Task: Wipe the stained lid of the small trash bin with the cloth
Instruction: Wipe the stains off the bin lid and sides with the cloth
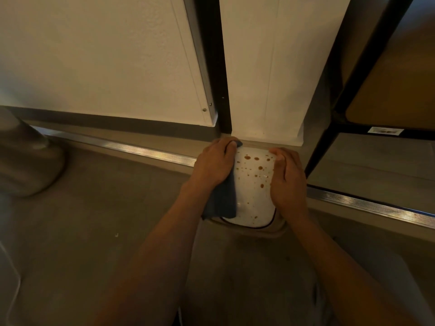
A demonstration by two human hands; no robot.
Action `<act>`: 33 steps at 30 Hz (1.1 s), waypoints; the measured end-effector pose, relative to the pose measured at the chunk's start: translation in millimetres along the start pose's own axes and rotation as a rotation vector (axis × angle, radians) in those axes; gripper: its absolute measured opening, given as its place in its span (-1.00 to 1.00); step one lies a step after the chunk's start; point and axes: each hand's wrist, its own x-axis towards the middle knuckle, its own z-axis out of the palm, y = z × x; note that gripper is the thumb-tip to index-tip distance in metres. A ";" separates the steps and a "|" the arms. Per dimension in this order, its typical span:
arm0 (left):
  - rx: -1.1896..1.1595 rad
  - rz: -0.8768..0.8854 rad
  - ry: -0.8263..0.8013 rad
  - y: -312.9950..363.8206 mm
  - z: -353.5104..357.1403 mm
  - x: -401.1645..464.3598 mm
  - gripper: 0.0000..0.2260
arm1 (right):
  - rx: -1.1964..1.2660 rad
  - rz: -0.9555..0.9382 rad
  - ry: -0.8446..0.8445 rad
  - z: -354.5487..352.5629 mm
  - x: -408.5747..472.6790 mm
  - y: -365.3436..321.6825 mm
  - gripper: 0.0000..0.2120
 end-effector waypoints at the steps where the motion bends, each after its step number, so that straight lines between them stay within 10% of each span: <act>1: -0.001 -0.003 0.022 0.2 1.7 -3.6 -0.68 | 0.004 -0.001 0.007 -0.2 -0.3 0.3 -0.67; 21: -0.060 0.225 0.184 -6.5 12.0 -56.0 -0.70 | -0.033 -0.031 0.001 2.3 2.7 3.2 -0.61; 29: -0.284 -0.110 0.071 -1.4 0.0 -16.4 -0.74 | -0.028 -0.011 -0.026 -0.9 2.0 0.6 -0.57; 33: 0.007 -0.057 0.028 14.7 1.1 -4.2 -0.70 | -0.014 -0.006 -0.017 -1.4 1.3 1.0 -0.58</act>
